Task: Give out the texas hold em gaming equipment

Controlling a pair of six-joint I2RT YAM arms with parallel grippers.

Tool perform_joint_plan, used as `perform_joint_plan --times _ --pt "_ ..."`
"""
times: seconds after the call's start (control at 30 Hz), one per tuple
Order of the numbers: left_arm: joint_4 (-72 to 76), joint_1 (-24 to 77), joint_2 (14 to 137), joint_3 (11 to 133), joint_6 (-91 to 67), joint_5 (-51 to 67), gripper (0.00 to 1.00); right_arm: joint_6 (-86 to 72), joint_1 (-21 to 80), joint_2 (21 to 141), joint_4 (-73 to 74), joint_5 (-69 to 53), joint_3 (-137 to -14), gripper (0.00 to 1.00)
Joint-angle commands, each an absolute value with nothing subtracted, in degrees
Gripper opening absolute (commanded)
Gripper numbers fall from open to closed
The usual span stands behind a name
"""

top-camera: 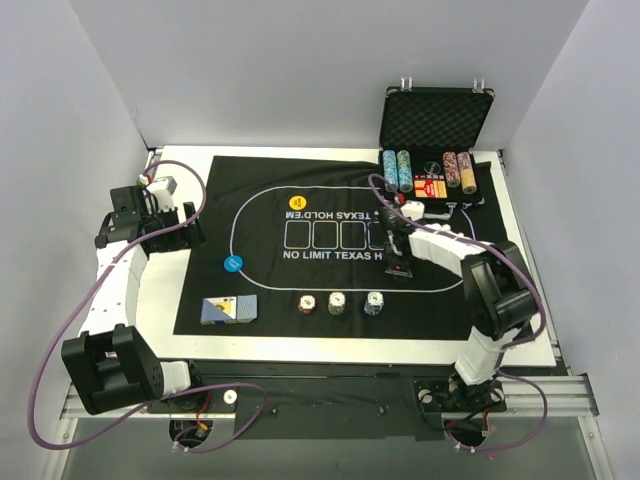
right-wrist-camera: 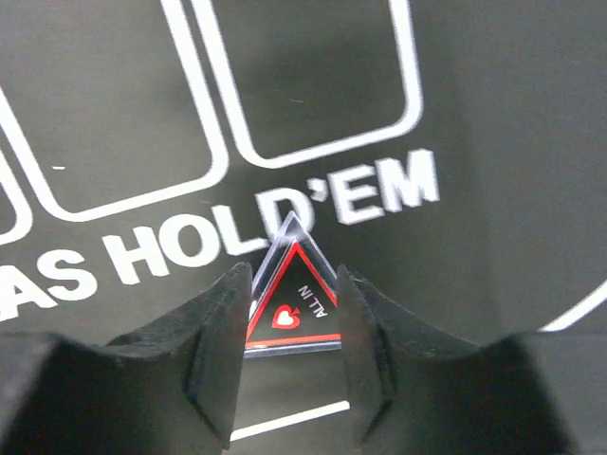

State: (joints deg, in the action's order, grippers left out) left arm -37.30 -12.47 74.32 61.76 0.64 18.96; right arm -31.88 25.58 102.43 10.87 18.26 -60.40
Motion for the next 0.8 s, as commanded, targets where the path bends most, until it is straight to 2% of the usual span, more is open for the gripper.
perform_joint_plan --times 0.0,0.2,0.23,0.27,0.3,0.37,0.5,0.77 --pt "-37.5 -12.4 73.2 64.2 0.9 19.3 0.93 -35.3 23.6 95.1 16.7 23.6 -56.3 0.33" --pt "-37.6 -12.3 73.0 64.2 1.0 19.7 0.93 -37.3 19.3 88.6 19.4 27.0 -49.9 0.30" --pt "-37.6 -12.3 72.9 64.1 1.1 19.6 0.93 -37.3 19.2 87.9 19.3 27.3 -49.3 0.32" --pt "-37.5 -12.3 72.8 64.0 1.1 19.7 0.93 -37.0 19.2 85.9 18.8 27.1 -48.2 0.41" --pt "-37.5 -12.3 72.8 64.0 1.1 19.8 0.93 -36.8 19.6 84.8 17.1 26.7 -47.6 0.43" --pt "-37.4 -12.3 72.9 64.0 1.0 19.9 0.93 -36.0 21.1 83.1 15.3 25.8 -47.5 0.55" --pt "-37.6 -12.4 72.8 64.3 0.6 20.0 0.93 -34.5 26.4 86.6 17.1 27.7 -53.5 0.67" --pt "-37.9 -12.4 71.7 64.0 1.1 19.6 0.93 -35.3 28.7 93.3 16.7 26.4 -57.0 0.69"
